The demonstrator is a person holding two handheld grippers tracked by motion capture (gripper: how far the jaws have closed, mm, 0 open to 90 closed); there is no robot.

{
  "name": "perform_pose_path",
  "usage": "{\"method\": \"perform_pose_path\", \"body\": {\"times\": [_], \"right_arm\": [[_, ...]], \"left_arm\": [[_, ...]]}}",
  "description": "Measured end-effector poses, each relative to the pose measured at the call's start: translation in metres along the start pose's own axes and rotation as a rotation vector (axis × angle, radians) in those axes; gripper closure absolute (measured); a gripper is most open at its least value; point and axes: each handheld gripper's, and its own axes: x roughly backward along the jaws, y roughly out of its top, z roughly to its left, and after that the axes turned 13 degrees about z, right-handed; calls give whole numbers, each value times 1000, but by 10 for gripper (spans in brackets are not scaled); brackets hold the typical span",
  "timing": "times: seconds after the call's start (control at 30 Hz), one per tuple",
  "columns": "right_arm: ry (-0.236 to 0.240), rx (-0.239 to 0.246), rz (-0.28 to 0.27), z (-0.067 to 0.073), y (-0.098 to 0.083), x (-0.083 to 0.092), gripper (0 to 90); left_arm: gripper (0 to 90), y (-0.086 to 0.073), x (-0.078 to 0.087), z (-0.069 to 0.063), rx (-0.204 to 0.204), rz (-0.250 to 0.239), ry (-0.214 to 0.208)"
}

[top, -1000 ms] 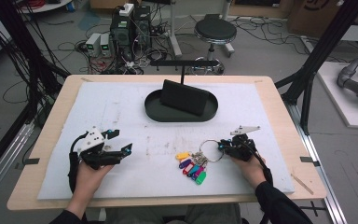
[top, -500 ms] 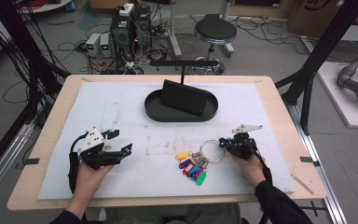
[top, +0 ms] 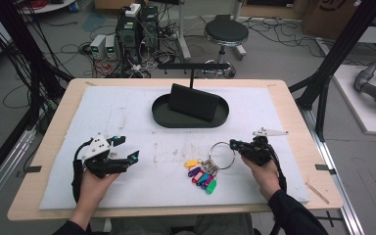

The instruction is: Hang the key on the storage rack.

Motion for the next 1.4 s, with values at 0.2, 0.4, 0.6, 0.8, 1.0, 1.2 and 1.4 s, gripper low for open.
{"method": "perform_pose_path", "body": {"times": [0.2,0.4,0.6,0.8,1.0,1.2,1.4], "right_arm": [[44,11,-33,7,1,2,870],[53,36,-6,16,1,-1,864],[69,27,36,14,1,-4,846],[98,34,54,14,3,-3,869],[103,105,24,22,12,5,879],[113,176,-3,29,24,13,879],[136,224,-20,34,33,20,879]], "left_arm": [[251,0,-1,0,-3,-3,-4],[252,0,-1,0,-4,-2,-6],[252,0,-1,0,-5,-3,-8],[252,1,-1,-1,-5,-5,-11],[252,1,0,-1,-6,-6,-10],[251,0,1,-1,-6,-10,-16],[252,3,2,0,-8,-20,-23]]}}
